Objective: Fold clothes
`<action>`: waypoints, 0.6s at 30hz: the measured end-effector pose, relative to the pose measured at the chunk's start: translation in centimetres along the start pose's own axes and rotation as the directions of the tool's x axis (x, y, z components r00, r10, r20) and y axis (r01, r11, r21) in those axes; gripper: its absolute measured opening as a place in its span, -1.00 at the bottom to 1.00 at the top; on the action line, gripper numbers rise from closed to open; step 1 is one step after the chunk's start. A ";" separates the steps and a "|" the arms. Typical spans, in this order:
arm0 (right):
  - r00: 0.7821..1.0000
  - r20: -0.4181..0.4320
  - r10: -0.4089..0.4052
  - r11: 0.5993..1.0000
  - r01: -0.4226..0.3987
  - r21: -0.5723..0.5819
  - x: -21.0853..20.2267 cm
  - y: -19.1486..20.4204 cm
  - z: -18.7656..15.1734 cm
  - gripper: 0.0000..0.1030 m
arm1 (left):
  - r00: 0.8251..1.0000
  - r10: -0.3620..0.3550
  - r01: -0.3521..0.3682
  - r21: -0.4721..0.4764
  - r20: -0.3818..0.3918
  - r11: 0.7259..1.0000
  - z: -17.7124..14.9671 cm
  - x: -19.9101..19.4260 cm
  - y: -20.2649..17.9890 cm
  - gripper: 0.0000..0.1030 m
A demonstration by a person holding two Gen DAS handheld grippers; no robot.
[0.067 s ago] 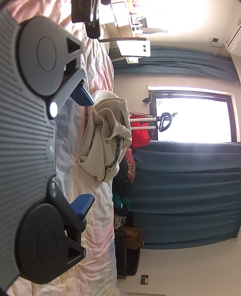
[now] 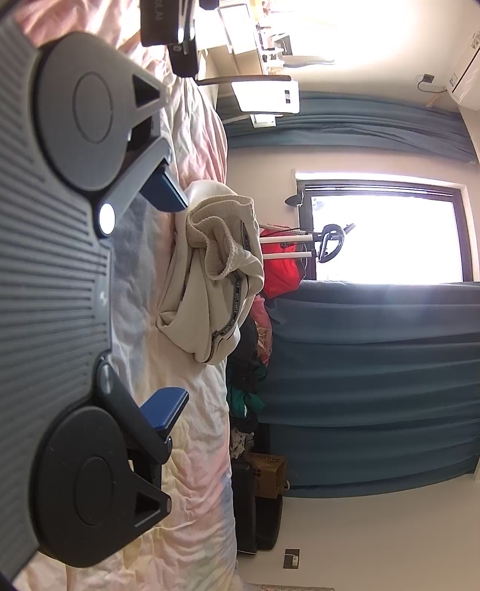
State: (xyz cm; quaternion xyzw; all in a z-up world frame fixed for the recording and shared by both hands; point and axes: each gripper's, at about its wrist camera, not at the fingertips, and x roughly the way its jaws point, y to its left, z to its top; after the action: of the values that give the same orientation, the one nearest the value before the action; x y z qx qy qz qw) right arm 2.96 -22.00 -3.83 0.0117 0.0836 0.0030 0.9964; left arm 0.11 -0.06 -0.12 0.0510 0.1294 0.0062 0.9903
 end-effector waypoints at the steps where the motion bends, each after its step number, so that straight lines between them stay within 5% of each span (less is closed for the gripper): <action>1: 1.000 0.000 0.000 1.000 0.000 0.002 0.0 0.0 0.0 1.00 | 1.000 0.000 0.000 0.002 -0.001 1.000 0.0 0.1 0.0 1.00; 18: 1.000 0.006 0.003 1.000 -0.003 0.017 -0.2 -0.4 0.1 1.00 | 1.000 0.004 -0.004 0.012 -0.004 1.000 -0.1 -0.3 -0.1 1.00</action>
State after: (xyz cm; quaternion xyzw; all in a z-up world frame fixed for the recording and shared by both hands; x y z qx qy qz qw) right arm 2.74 -22.40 -3.75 0.0201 0.0806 0.0036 0.9965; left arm -0.18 -0.12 -0.12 0.0574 0.1312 0.0073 0.9897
